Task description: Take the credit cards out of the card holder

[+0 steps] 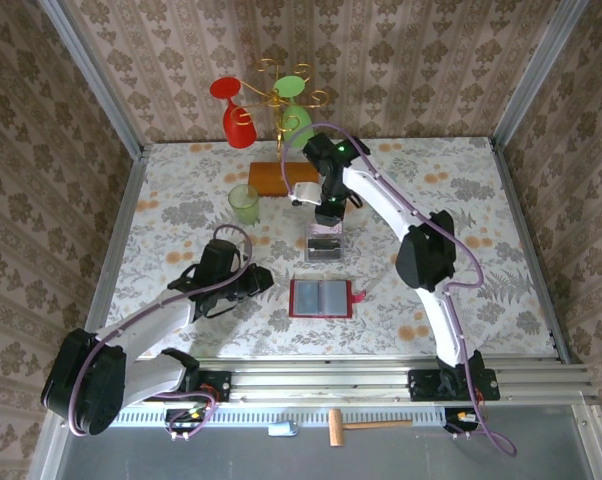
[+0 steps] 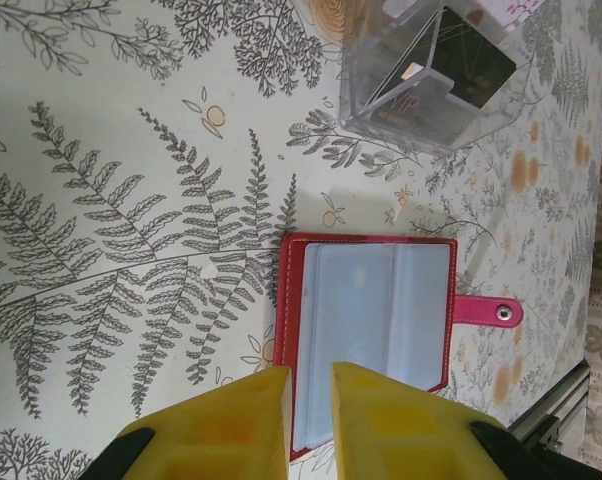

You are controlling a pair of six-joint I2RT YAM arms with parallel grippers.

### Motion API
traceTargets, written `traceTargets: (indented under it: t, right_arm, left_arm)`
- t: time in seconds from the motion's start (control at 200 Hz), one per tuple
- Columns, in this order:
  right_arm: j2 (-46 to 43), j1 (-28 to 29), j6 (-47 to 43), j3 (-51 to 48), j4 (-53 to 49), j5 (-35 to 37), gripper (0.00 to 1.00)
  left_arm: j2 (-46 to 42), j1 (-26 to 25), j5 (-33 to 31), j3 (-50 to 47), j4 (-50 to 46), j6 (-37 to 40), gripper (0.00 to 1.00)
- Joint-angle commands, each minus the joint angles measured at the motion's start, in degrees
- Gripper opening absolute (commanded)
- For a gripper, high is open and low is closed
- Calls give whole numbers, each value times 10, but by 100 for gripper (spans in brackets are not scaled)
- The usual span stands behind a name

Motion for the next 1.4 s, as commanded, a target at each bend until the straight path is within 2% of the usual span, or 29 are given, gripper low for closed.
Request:
traceTargets:
  t: [0.0, 0.225, 0.55, 0.65, 0.83, 0.93, 1.095, 1.395]
  right_arm:
    - [-59, -1, 69, -74, 72, -26, 21]
    - [-164, 3, 206, -245, 199, -43, 21]
    - [-308, 5, 479, -480, 406, -79, 20]
    - [-339, 5, 559, -535, 457, -89, 20]
    - [-349, 8, 665, -582, 483, -143, 20]
    - [-355, 15, 699, -609, 505, -157, 20]
    - [-347, 19, 742, -620, 481, -151, 19]
    - [-348, 31, 770, -651, 482, -163, 19]
  left_arm:
    - [-6, -1, -3, 12, 14, 13, 18]
    - [13, -5, -5, 3, 38, -1, 18]
    - [94, -41, 11, 18, 101, -22, 17]
    - [118, -54, 15, 24, 113, -27, 16]
    - [146, -68, 18, 25, 126, -37, 13]
    - [159, -73, 19, 27, 121, -39, 11]
    - [179, -90, 22, 25, 127, -49, 9]
    - [182, -101, 10, 13, 130, -65, 6]
